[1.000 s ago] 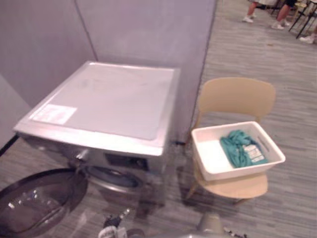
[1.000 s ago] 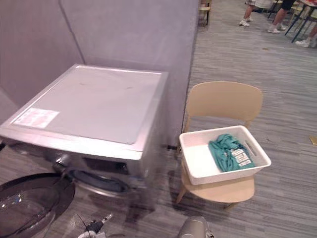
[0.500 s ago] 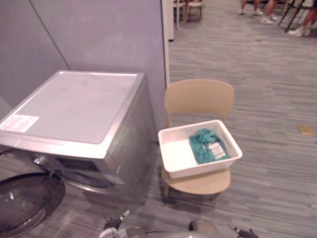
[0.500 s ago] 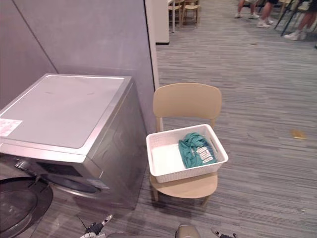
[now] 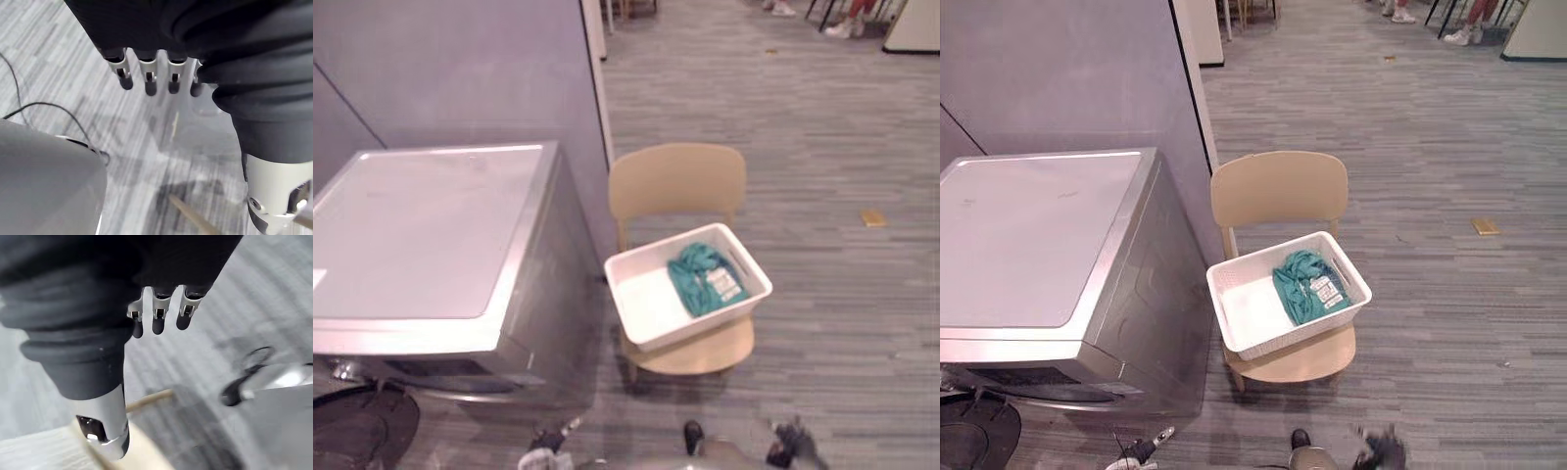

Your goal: Pick up the laundry basket with both hands and put the clothes into the washing machine.

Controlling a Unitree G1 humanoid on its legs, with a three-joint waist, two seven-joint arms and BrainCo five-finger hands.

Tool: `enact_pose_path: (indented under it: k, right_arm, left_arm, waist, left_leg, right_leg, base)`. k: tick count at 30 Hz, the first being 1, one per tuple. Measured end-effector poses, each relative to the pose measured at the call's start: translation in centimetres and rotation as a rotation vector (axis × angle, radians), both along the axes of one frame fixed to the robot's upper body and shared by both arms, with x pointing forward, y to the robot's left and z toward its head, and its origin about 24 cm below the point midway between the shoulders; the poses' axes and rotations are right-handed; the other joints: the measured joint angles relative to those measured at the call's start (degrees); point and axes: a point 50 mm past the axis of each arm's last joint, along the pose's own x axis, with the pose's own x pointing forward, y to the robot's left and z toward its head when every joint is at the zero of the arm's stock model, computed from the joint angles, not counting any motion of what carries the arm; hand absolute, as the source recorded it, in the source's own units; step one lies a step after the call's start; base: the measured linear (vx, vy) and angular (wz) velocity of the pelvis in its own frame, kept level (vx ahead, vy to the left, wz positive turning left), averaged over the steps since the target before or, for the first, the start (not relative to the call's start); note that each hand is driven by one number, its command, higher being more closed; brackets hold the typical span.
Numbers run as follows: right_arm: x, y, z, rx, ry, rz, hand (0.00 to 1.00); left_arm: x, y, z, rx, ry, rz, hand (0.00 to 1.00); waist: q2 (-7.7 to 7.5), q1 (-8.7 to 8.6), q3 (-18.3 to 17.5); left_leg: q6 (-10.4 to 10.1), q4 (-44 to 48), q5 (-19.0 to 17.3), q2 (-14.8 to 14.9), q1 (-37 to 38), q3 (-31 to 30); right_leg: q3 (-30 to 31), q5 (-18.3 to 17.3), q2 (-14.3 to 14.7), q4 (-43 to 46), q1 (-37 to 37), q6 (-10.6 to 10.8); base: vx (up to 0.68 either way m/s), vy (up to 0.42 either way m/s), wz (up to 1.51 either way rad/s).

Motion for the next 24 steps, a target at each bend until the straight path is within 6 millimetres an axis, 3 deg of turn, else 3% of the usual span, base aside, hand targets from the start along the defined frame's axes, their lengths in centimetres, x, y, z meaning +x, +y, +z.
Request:
enact_pose_path:
  k: [1,2,5,8,11,12,14,15,19,24]
  right_arm:
    - [2.2,-0.9,3.0,-0.088,-0.142,0.014,0.00]
    - [2.8,-1.2,4.1,-0.123,-0.186,0.020,0.00]
    - [6.4,-2.5,10.1,-0.312,-0.431,0.061,0.00]
    - [8.4,-3.5,13.0,-0.437,-0.504,0.115,0.00]
    - [11.6,-4.4,16.9,-0.608,-0.563,0.270,0.00]
    - [14.9,-4.1,19.7,-0.688,-0.613,0.394,0.00]
    - [16.9,-4.0,21.4,-0.738,-0.629,0.461,0.00]
    - [19.9,-3.8,24.2,-0.810,-0.636,0.545,0.00]
    - [23.7,-3.6,28.2,-0.906,-0.600,0.641,0.00]
    - [25.8,-1.9,32.9,-0.971,-0.651,0.705,0.00]
  left_arm:
    - [0.4,0.0,0.2,0.005,-0.020,-0.013,0.00]
    - [0.5,0.0,0.2,0.009,-0.025,-0.017,0.00]
    - [0.8,0.1,0.5,0.028,-0.046,-0.055,0.00]
    - [0.8,0.4,0.5,0.040,-0.048,-0.080,0.00]
    - [0.9,1.1,0.6,0.054,-0.053,-0.106,0.00]
    - [1.6,1.8,0.9,0.066,-0.069,-0.118,0.00]
    - [2.2,2.0,1.1,0.069,-0.087,-0.124,0.00]
    - [3.2,2.2,1.4,0.070,-0.117,-0.134,0.00]
    - [4.8,2.5,2.1,0.086,-0.171,-0.140,0.00]
    - [5.5,2.7,2.5,0.082,-0.203,-0.120,0.00]
  waist:
    - [-0.74,-0.01,0.0]
    - [-1.04,0.01,-0.1]
    - [-2.27,0.27,-0.7]
    - [-2.72,0.79,-0.6]
    - [-3.69,1.58,0.4]
    - [-4.32,1.40,2.1]
    - [-4.49,1.44,3.4]
    - [-4.34,1.60,5.5]
    - [-3.65,3.49,9.8]
    - [-3.37,5.78,13.7]
  left_leg:
    - [0.1,0.0,0.1,0.0,-0.1,0.0]
    - [0.1,0.0,0.2,0.0,-0.2,-0.1]
    - [0.6,-0.4,0.8,-0.2,-1.4,-0.2]
    - [0.7,-0.4,1.1,-0.5,-3.4,-0.2]
    - [0.7,0.2,1.7,-1.0,-7.0,-0.4]
    - [0.9,1.7,1.8,-1.1,-9.6,-1.1]
    - [0.9,2.8,1.8,-1.1,-11.3,-1.9]
    - [0.9,4.6,1.8,-1.2,-14.2,-3.5]
    - [0.9,7.8,1.8,-1.0,-18.5,-6.0]
    - [0.9,11.3,1.8,-0.6,-24.0,-7.4]
  right_leg:
    - [0.0,0.1,0.0,-0.2,-0.1,0.0]
    - [0.0,0.2,0.0,-0.4,-0.1,0.1]
    - [-0.1,2.1,-0.3,-3.8,-0.1,0.2]
    - [-0.2,4.6,-0.8,-7.6,-0.2,0.4]
    - [-2.0,7.1,-1.7,-10.1,-2.5,0.4]
    - [-3.0,8.2,-2.1,-10.0,-4.1,0.2]
    - [-3.6,8.5,-2.3,-10.0,-5.0,0.2]
    - [-4.8,9.3,-2.6,-9.9,-6.4,0.1]
    - [-6.8,10.0,-2.7,-8.9,-8.6,0.0]
    - [-8.5,9.9,-2.6,-5.8,-13.3,0.0]
  base:
    - [0.00,0.000,0.00]
    - [0.00,0.000,0.00]
    - [-0.03,0.003,-0.01]
    - [-0.06,0.008,-0.04]
    - [-0.10,-0.013,-0.01]
    - [-0.15,-0.030,0.14]
    - [-0.13,-0.020,0.28]
    - [-0.14,-0.012,0.34]
    - [-0.11,-0.007,0.26]
    - [-0.10,-0.009,0.16]
